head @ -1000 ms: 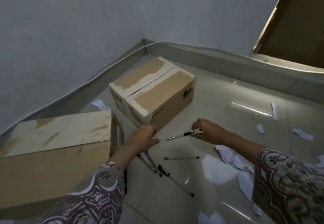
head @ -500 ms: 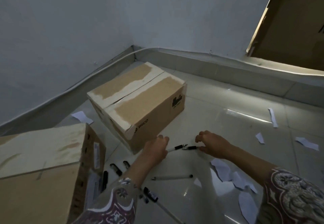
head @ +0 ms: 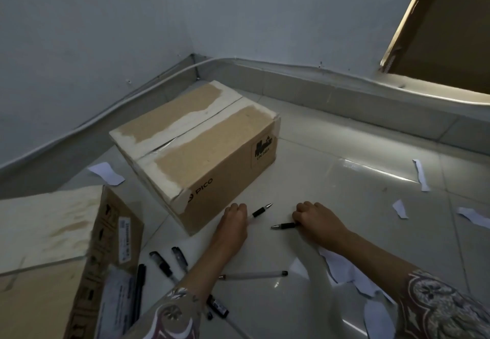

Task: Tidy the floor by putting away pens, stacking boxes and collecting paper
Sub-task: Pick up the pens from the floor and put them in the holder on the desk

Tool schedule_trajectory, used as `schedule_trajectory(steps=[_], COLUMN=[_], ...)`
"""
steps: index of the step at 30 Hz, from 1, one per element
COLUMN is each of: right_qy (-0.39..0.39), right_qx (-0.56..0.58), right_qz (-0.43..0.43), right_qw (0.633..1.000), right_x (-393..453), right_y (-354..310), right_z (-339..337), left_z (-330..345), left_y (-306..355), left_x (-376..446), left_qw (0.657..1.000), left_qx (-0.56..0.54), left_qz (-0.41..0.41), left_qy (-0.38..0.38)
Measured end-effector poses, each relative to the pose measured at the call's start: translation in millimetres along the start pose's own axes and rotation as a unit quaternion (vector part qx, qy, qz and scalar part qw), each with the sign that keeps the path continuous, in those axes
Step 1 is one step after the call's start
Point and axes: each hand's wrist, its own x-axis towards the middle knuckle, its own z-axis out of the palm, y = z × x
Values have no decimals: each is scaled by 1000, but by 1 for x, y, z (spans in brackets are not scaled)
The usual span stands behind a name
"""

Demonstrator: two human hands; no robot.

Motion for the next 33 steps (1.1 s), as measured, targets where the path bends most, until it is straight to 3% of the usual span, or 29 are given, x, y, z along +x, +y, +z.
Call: schedule_trajectory(steps=[3,6,9,13,18,24,30,33], right_qy=[12,18,56,127,127,114,94,34], right_qx=[-20,48,185,431,623,708,731,710], right_qz=[10,56,124,178,170,149,127,111], right_qw=[1000,997,973,875,753,681,664,694], right_x=[1,2,-2,-12,-31,-47,-53,-54], right_y=[-5,-4,-5,-17,-59,-103,-127,-139], right_z=[-12,-20,-33,-55,-91,-120,-141,-142], left_z=[-7,-16,-27,-47,-73,-104,-135,-147], left_y=[-1,1,9,26,44,49,35,30], left_x=[-5,-11,-21,-35,-56,-85,-115,-128], left_qw=[995,973,950,917,898,872,867,870], left_qx=[-102,-231,-312,-397,-439,-488,-498,-492], left_qz=[16,-1,-25,-38,-18,-30,-20,-23], left_qy=[-1,-14,-7,-1,10,2,4,10])
